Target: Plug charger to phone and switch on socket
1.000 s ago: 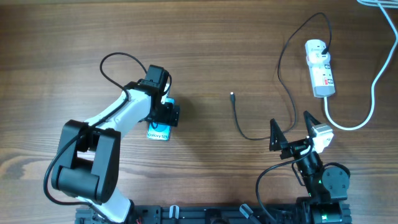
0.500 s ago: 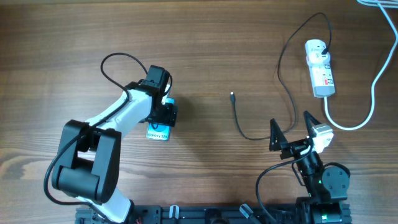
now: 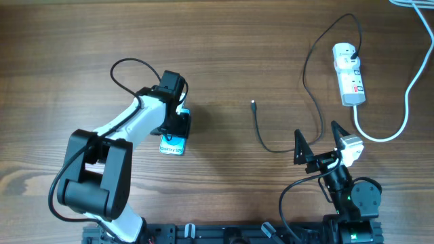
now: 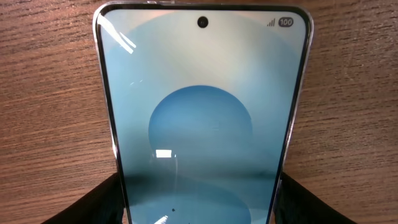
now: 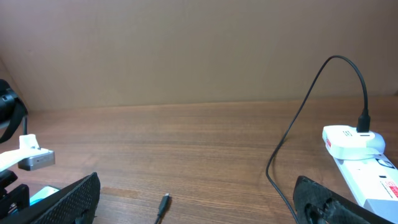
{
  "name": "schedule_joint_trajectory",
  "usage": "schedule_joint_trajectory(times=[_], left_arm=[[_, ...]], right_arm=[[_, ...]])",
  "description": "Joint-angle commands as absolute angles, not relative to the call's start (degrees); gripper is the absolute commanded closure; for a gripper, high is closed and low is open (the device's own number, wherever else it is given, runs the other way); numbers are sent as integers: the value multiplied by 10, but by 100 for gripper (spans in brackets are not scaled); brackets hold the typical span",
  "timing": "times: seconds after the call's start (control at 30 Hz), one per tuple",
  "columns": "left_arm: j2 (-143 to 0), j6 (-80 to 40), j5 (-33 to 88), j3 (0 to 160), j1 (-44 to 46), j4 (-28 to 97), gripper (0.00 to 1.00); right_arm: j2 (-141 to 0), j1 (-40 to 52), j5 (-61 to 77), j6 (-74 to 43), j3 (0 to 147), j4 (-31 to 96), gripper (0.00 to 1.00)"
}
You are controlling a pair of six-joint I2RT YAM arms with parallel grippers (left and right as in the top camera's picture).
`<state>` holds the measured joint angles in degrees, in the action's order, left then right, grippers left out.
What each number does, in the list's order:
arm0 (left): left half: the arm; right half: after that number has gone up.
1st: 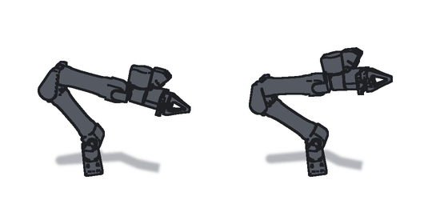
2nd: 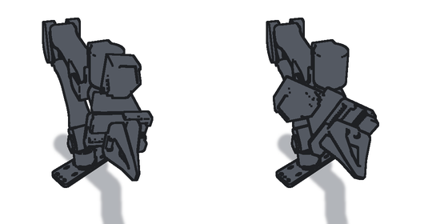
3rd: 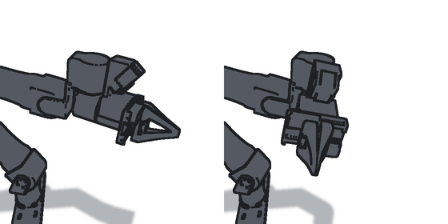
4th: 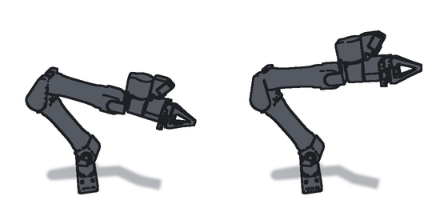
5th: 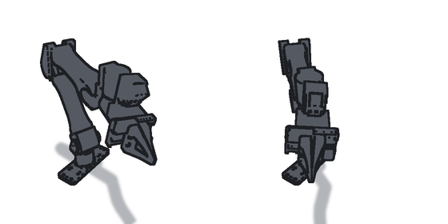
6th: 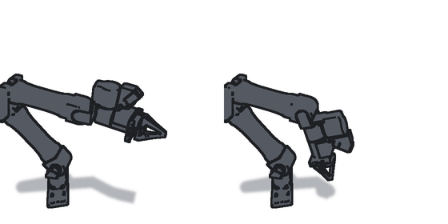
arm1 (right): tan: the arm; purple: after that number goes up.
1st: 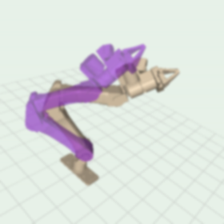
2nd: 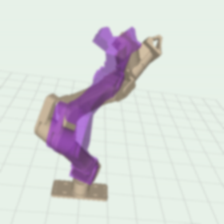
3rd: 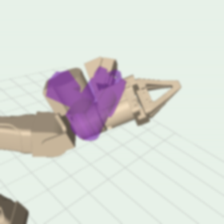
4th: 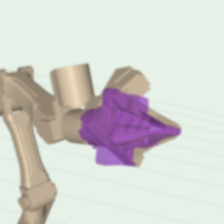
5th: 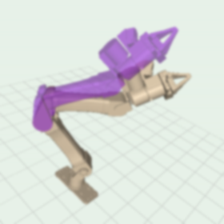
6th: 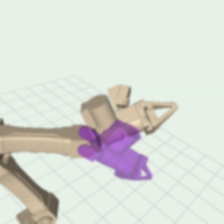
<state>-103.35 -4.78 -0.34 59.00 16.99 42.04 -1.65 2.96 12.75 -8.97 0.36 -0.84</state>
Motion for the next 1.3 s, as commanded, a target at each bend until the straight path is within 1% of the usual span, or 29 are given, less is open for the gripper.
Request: schedule_joint_trajectory(times=[0.0,0.17,0.2,0.33,0.53,0.63,0.77,0.83,0.93,1.0,1.03,1.07,1.1,1.13,1.17,1.2,1.27], left_arm=[[-1060,-50,23,598,174,437,43],[-1056,-50,23,618,174,453,44],[-1056,-50,23,627,174,464,45],[-1056,-50,23,686,174,527,49],[-1054,-50,28,768,174,605,48],[-1053,-50,68,838,174,647,48],[-1053,-63,105,934,174,735,51],[-1049,-86,113,939,174,747,46],[-1049,-95,173,939,174,755,46],[-1049,-126,206,939,174,755,47],[-1049,-144,206,939,174,755,48],[-1049,-161,206,939,174,755,48],[-1049,-189,206,939,174,753,48],[-1049,-205,208,939,174,753,48],[-1049,-211,215,939,174,753,50],[-1049,-215,216,939,174,753,50],[-1049,-215,217,939,174,755,51]], right_arm=[[-13,32,120,-90,3,-10,0],[-13,32,120,-90,3,-10,0],[-13,32,120,-90,3,-10,0],[-13,32,120,-90,3,-10,0],[-13,32,120,-90,3,-10,0],[-13,32,120,-90,3,-10,0],[-13,32,120,-90,3,-10,0],[-13,32,120,-90,3,-10,0],[-13,32,120,-90,3,-10,0],[-13,32,120,-90,3,-17,0],[-13,32,140,-113,3,-20,0],[-14,32,176,-185,3,-13,0],[-21,32,288,-465,3,-18,0],[-30,32,354,-589,3,-20,0],[-35,32,384,-613,3,-19,0],[-38,32,407,-614,3,-18,0],[-43,32,408,-613,3,-17,0]])
